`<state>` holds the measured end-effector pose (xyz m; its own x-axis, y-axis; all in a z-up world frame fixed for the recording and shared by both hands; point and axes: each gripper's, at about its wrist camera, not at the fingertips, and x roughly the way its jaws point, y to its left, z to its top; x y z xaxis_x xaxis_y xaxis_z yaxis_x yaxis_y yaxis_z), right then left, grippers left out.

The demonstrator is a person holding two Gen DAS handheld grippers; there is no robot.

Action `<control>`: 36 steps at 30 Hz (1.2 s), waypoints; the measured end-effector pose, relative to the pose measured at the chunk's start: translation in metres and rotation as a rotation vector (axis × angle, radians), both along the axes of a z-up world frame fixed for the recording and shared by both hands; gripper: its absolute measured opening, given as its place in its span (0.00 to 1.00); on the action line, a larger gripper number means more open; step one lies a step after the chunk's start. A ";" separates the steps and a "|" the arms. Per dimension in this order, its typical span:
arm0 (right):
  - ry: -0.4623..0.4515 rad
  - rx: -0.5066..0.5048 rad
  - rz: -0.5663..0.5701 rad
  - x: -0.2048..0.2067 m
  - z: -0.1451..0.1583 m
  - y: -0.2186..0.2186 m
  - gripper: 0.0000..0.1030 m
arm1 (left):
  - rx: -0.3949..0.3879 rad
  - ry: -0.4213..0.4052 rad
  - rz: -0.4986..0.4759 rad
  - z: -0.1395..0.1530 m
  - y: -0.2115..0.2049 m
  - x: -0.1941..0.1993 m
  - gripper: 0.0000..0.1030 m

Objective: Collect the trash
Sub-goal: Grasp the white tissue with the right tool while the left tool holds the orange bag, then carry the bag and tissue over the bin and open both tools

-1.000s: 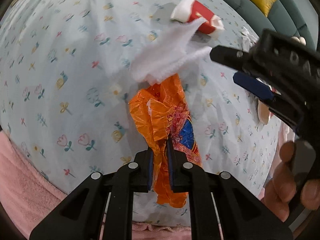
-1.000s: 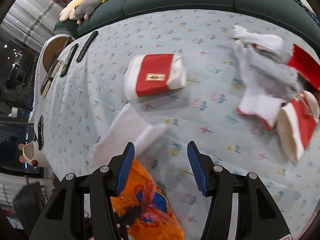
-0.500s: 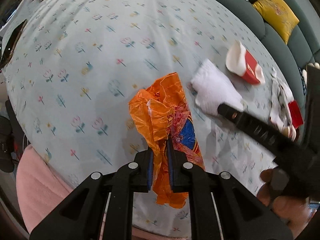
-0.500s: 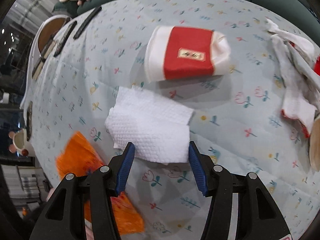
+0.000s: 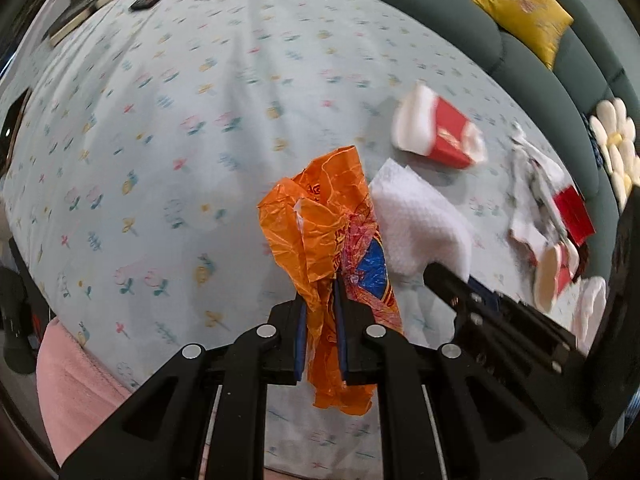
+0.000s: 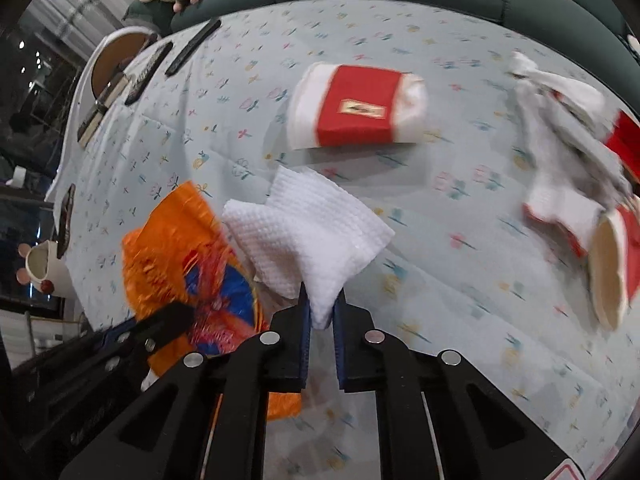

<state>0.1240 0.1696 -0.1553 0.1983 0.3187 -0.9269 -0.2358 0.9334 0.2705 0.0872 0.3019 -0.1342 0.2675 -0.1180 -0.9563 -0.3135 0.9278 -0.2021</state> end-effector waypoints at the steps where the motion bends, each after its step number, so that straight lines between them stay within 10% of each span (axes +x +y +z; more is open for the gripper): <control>1: -0.004 0.006 -0.008 -0.002 0.003 -0.008 0.10 | 0.003 -0.004 -0.014 0.003 -0.007 0.000 0.11; 19: -0.139 0.078 -0.346 -0.044 0.068 -0.212 0.10 | 0.056 -0.116 -0.367 0.055 -0.202 0.010 0.11; 36: -0.180 0.057 -0.676 -0.092 0.070 -0.387 0.10 | 0.018 -0.222 -0.648 0.085 -0.369 0.019 0.11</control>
